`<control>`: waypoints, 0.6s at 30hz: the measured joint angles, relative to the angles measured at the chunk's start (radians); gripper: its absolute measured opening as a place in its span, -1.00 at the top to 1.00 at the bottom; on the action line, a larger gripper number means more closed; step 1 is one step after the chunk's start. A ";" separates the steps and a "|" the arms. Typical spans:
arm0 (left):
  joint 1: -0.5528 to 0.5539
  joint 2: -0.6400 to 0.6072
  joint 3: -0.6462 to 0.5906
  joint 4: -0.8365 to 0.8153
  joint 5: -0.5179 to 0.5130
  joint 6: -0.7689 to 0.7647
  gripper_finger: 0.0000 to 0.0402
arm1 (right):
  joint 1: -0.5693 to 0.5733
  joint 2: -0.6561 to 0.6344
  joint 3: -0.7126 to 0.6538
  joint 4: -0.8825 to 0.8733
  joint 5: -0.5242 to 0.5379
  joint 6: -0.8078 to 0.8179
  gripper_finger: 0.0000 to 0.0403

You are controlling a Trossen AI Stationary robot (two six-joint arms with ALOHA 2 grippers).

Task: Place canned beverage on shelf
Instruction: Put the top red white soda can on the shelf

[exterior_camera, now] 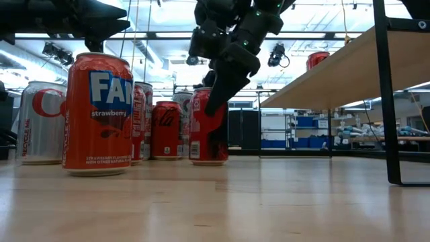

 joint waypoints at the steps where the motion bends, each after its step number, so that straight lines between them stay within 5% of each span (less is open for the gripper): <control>1: 0.000 0.000 0.000 0.000 0.000 0.000 0.23 | 0.007 -0.001 0.000 0.003 0.018 0.011 -0.96; 10: 0.000 0.000 0.000 0.000 0.000 -0.002 0.23 | 0.057 -0.001 0.001 0.099 0.194 0.312 -0.97; 18: 0.000 0.000 0.000 0.000 0.000 -0.012 0.23 | 0.073 0.002 0.002 0.040 0.235 0.439 -0.93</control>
